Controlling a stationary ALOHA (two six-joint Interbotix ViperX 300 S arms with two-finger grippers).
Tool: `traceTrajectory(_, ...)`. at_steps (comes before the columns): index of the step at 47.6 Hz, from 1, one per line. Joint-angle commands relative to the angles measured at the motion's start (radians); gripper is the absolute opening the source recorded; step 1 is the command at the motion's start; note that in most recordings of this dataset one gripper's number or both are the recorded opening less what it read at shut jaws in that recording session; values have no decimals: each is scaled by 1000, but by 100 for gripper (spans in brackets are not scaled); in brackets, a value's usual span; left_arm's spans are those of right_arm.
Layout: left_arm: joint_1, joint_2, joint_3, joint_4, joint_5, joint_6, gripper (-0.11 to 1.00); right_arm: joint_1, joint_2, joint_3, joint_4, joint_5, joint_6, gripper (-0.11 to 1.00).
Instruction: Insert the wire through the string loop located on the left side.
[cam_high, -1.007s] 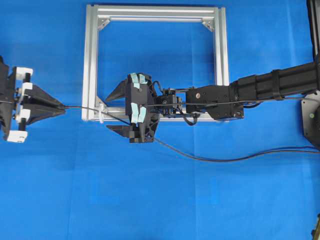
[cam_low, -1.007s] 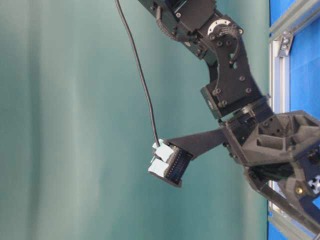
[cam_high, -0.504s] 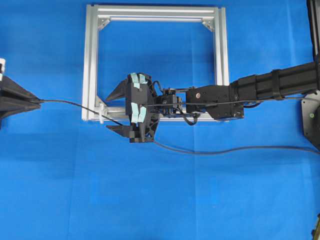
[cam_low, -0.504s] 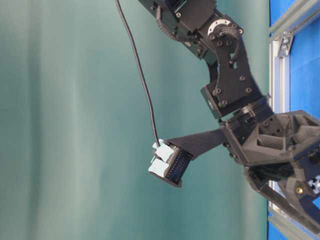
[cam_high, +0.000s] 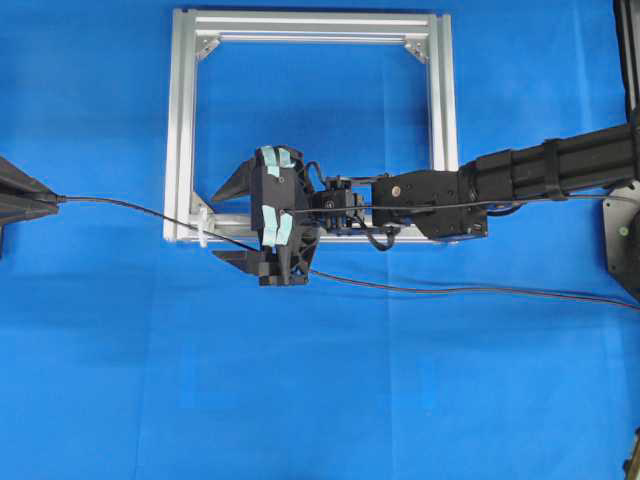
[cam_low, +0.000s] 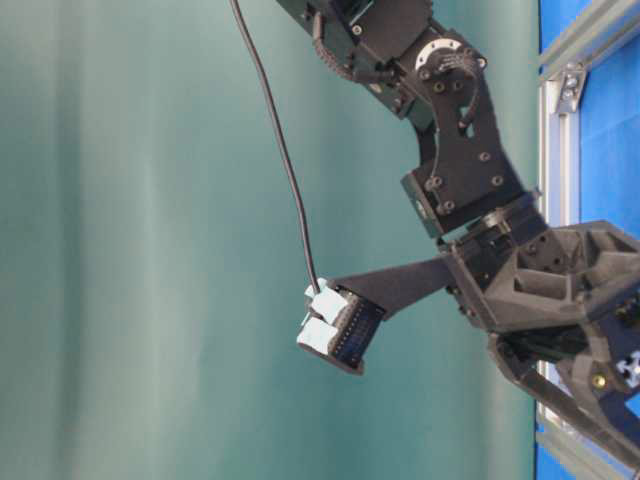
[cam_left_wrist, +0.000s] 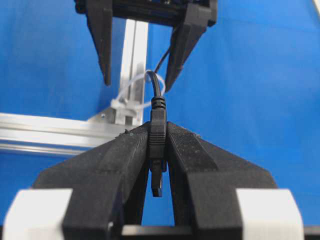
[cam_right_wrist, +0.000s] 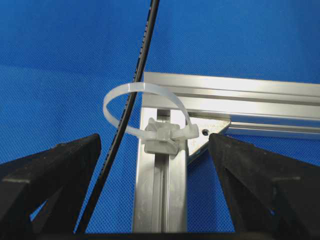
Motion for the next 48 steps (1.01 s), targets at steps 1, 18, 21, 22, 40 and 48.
traceTrajectory(1, 2, 34, -11, 2, -32, 2, 7, 0, -31, -15, 3, -8, 2, 98)
traceTrajectory(18, -2, 48, -3, 2, -55, -3, 8, 0, -31, -14, 3, -8, -2, 98)
traceTrajectory(21, -2, 48, -3, 3, -58, -9, 8, -2, -31, -15, 3, -8, -2, 98)
traceTrajectory(22, -2, 46, -5, 2, -58, -11, 8, 0, -29, -15, 3, -8, -2, 98)
traceTrajectory(40, -2, 51, -2, 2, -60, -15, 90, 0, -31, -15, 3, -8, -2, 98)
traceTrajectory(48, -2, 48, -3, 2, -60, -14, 87, -2, -52, -15, 6, 0, 3, 98)
